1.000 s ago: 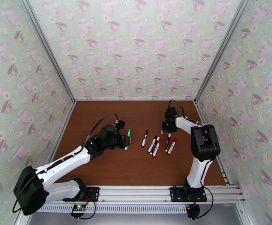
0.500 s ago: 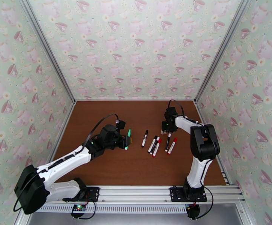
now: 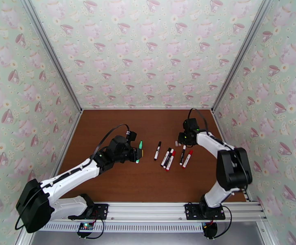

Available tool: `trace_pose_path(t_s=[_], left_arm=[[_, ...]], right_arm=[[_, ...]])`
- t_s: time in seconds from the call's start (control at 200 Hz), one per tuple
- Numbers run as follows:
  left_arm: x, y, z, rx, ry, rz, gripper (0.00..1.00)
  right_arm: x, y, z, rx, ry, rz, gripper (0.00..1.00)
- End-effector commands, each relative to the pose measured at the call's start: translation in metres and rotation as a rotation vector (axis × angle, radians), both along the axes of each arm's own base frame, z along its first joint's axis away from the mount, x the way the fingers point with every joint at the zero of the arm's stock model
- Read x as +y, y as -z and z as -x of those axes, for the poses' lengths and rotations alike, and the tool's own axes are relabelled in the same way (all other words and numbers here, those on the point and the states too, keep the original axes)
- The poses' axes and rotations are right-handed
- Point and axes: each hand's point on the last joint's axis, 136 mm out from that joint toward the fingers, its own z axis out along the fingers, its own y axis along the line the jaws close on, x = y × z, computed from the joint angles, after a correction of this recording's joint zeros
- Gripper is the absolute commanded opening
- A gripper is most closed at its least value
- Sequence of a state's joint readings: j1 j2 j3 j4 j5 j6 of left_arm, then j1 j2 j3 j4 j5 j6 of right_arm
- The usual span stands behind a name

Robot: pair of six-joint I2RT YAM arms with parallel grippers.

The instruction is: Open the pen caps

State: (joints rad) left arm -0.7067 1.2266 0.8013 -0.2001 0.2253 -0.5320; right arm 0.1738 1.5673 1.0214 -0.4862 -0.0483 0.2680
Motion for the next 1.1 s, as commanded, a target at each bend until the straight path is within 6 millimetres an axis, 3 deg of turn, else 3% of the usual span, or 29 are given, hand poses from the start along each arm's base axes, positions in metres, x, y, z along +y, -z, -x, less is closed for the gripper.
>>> trace_pose_path(t_s=[0.0, 0.22, 0.426, 0.576, 0.616, 0.841, 1.097], left_arm=[[0.011, -0.008, -0.01, -0.035, -0.036, -0.063, 0.14], [0.036, 0.018, -0.022, 0.01, -0.123, -0.262, 0.15], [0.061, 0.052, -0.039, 0.039, -0.18, -0.458, 0.16], [0.075, 0.07, -0.052, 0.042, -0.217, -0.574, 0.16], [0.073, 0.063, -0.061, 0.026, -0.234, -0.582, 0.16], [0.087, 0.084, -0.08, 0.062, -0.277, -0.712, 0.18], [0.106, 0.103, -0.089, 0.106, -0.343, -0.873, 0.18]], right_arm=[[0.023, -0.024, 0.016, -0.077, -0.015, -0.12, 0.39], [0.065, -0.04, 0.067, -0.106, -0.117, -0.255, 0.52], [0.106, -0.051, 0.107, -0.114, -0.229, -0.36, 0.71], [0.134, -0.06, 0.12, -0.145, -0.277, -0.457, 0.94], [0.138, -0.062, 0.122, -0.151, -0.28, -0.479, 0.99], [0.144, -0.069, 0.126, -0.173, -0.286, -0.518, 1.0], [0.139, -0.058, 0.128, -0.147, -0.258, -0.493, 1.0]])
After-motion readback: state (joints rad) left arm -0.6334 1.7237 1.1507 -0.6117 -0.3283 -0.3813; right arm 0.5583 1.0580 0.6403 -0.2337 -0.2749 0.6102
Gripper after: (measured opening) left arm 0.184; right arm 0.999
